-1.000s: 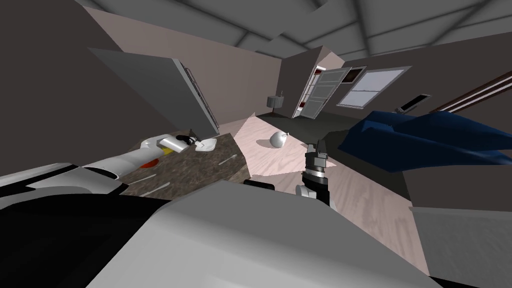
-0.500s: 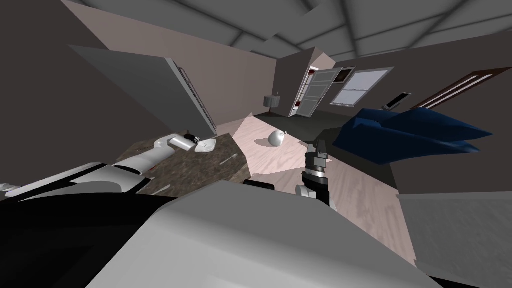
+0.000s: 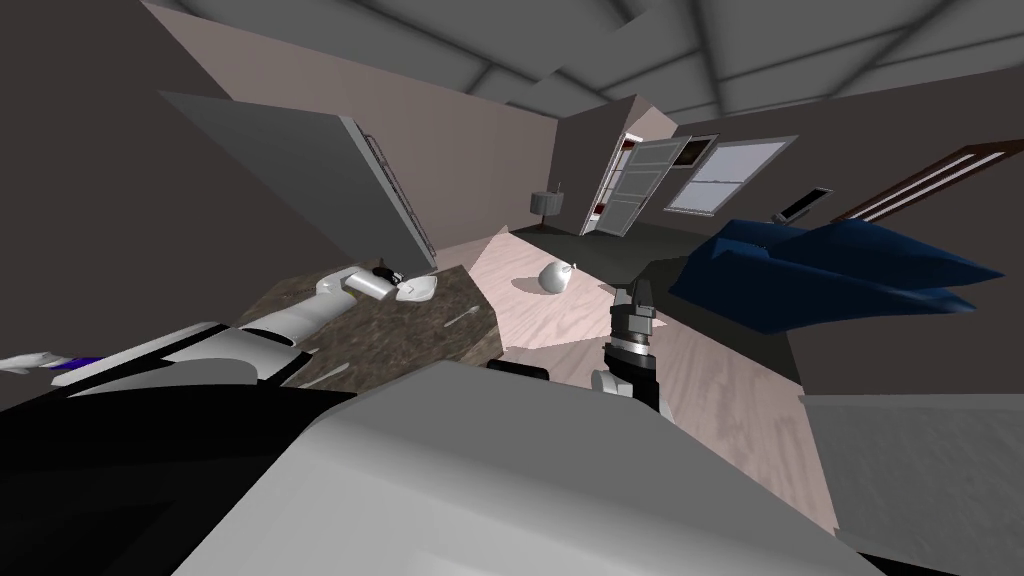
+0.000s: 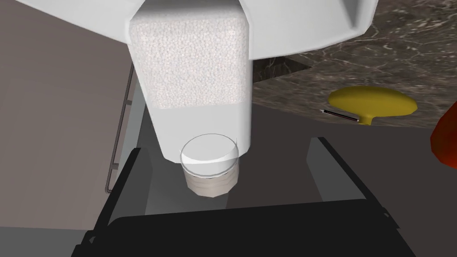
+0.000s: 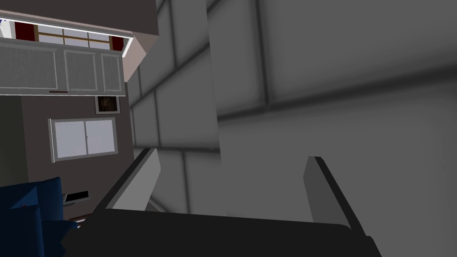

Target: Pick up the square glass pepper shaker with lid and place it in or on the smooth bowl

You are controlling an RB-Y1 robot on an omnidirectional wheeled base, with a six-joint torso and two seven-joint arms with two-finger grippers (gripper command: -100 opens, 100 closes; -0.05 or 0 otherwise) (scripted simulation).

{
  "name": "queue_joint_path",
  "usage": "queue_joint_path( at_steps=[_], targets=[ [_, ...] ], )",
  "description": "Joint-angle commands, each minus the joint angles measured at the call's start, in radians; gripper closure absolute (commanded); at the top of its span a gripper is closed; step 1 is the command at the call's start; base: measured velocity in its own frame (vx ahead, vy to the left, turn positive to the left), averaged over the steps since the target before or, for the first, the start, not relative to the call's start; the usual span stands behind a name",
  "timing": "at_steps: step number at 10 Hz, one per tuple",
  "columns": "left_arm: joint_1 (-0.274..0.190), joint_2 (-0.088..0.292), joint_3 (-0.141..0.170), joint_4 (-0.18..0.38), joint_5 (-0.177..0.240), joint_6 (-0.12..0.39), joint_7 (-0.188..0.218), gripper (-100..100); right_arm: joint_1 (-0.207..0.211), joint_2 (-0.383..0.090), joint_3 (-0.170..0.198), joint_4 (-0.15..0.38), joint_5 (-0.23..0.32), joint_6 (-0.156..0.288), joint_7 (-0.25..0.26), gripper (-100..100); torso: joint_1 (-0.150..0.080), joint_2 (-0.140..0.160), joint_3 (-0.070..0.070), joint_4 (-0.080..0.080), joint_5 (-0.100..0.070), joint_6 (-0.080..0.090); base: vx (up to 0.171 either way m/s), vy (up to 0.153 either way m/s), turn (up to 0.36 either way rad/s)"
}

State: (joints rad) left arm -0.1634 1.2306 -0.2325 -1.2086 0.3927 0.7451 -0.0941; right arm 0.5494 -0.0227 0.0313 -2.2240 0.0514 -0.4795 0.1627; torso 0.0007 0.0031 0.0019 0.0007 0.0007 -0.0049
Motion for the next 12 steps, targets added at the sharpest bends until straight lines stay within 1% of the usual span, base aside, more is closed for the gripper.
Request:
queue_joint_path(
  at_steps=[1,2,3,4,5,6,7,8,9,10,11,12],
  targets=[
    [0.0,0.0,0.0,0.0,0.0,0.0,0.0,-100,0.0,0.0,0.0,0.0,0.0,0.0,0.0,0,0.0,0.0,0.0,0.0,0.0,0.0,0.0,0.0,0.0],
    [0.002,0.011,0.013,0.022,0.05,-0.02,-0.05,-100,0.0,0.0,0.0,0.0,0.0,0.0,0.0,0,0.0,0.0,0.0,0.0,0.0,0.0,0.03,-0.035,0.105],
    [0.002,0.011,0.013,0.022,0.055,-0.02,-0.066,-100,0.0,0.0,0.0,0.0,0.0,0.0,0.0,0,-0.002,-0.002,-0.001,0.0,0.0,-0.001,0.044,-0.049,0.108],
    [0.004,0.021,0.026,0.045,0.096,-0.04,-0.1,-100,0.0,0.0,0.0,0.0,0.0,0.0,0.0,0,-0.003,-0.003,-0.002,-0.001,-0.001,0.0,0.055,-0.061,0.117],
    [0.004,0.021,0.026,0.045,0.11,-0.04,-0.131,-100,0.0,0.0,0.0,0.0,0.0,0.0,0.0,0,-0.004,-0.004,-0.002,-0.001,-0.001,0.0,0.05,-0.055,0.051],
    [0.006,0.032,0.04,0.067,0.149,-0.06,-0.16,-100,0.0,0.0,0.0,0.0,0.0,0.0,0.0,0,-0.004,-0.004,-0.002,-0.001,-0.001,0.0,0.061,-0.068,0.092],
    [0.006,0.032,0.04,0.067,0.165,-0.06,-0.19,-100,0.0,0.0,0.0,0.0,0.0,0.0,0.0,0,-0.005,-0.004,-0.003,-0.001,-0.001,0.0,0.056,-0.063,0.057],
    [0.006,0.032,0.04,0.067,0.165,-0.06,-0.197,-100,0.0,0.0,0.0,0.0,0.0,0.0,0.0,0,-0.005,-0.004,-0.003,-0.001,-0.001,0.001,0.016,-0.018,0.019],
    [0.008,0.042,0.053,0.089,0.211,-0.08,-0.238,-100,0.0,0.0,0.0,0.0,0.0,0.0,0.0,0,-0.002,-0.003,-0.002,-0.001,-0.001,0.001,0.028,-0.033,0.097],
    [0.008,0.042,0.053,0.089,0.22,-0.08,-0.257,-100,0.0,0.0,0.0,0.0,0.0,0.0,0.0,0,-0.003,-0.002,-0.001,-0.001,-0.001,0.0,0.043,-0.05,0.052],
    [0.008,0.042,0.053,0.089,0.22,-0.08,-0.263,-100,0.0,0.0,0.0,0.0,0.0,0.0,0.0,0,-0.003,-0.003,-0.002,-0.001,-0.001,0.001,0.025,-0.029,0.003],
    [0.01,0.053,0.066,0.112,0.266,-0.099,-0.303,-100,0.0,0.0,0.0,0.0,0.0,0.0,0.0,0,-0.003,-0.003,-0.002,-0.001,-0.001,0.001,0.036,-0.042,0.103]
  ],
)
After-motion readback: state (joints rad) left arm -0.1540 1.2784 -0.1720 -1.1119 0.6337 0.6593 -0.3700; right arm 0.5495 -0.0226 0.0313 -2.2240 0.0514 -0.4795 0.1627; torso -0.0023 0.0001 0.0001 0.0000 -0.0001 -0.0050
